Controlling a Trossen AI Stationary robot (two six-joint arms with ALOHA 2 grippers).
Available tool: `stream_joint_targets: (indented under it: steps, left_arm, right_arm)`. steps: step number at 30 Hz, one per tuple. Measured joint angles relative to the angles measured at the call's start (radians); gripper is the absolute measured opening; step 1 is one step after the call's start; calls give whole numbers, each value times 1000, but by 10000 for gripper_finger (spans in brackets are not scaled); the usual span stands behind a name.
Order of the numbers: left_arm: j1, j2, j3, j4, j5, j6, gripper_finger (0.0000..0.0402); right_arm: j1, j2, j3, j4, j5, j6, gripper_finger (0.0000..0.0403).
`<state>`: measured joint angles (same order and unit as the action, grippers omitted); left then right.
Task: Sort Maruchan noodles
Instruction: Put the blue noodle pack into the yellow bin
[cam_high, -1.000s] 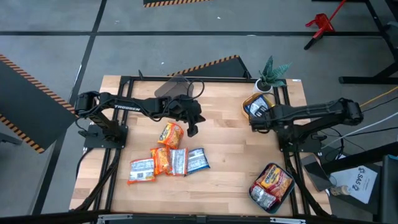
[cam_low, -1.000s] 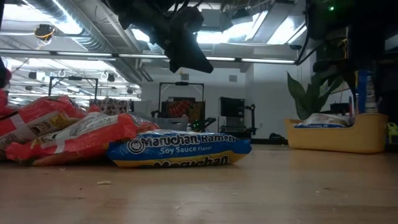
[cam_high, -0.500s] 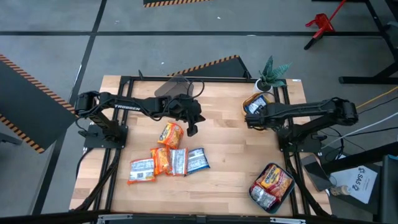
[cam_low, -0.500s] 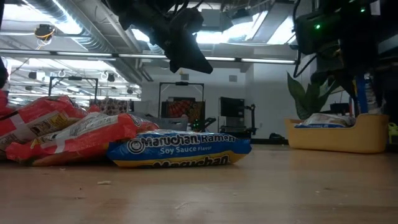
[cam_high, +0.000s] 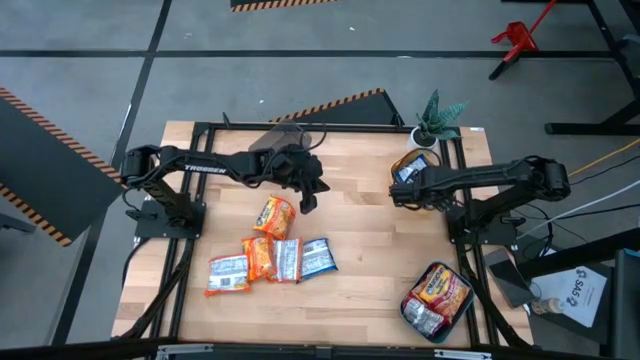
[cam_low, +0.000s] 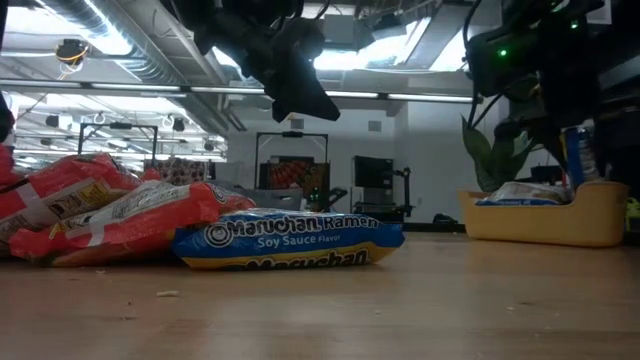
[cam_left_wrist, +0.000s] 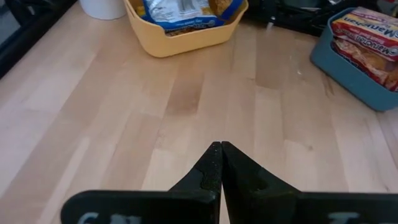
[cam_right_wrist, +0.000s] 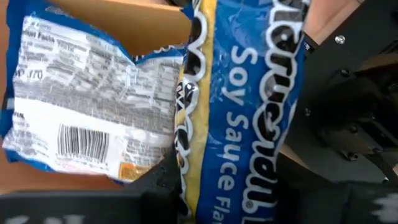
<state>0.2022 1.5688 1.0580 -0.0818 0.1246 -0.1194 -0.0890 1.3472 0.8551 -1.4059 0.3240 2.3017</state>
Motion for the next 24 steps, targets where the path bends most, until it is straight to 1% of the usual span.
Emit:
stream_joint_targets:
  steps: [6, 10, 16, 19, 24]
  left_arm:
    - [7, 0, 0, 0, 13, -1, 0]
    - [7, 0, 0, -3, 37, -7, 0]
    - [10, 0, 0, -5, 50, -4, 0]
    - [23, -8, 0, -14, 63, -6, 0]
    - [54, -11, 1, -13, 151, -19, 0]
  right_arm:
    - [-12, 0, 0, -1, -3, -2, 171]
    - [-12, 0, 0, 0, -12, -3, 195]
    - [-12, -2, 0, 20, -13, -13, 202]
    - [-12, -36, 0, 26, -4, -29, 202]
    - [-10, -104, 0, 22, 12, -33, 202]
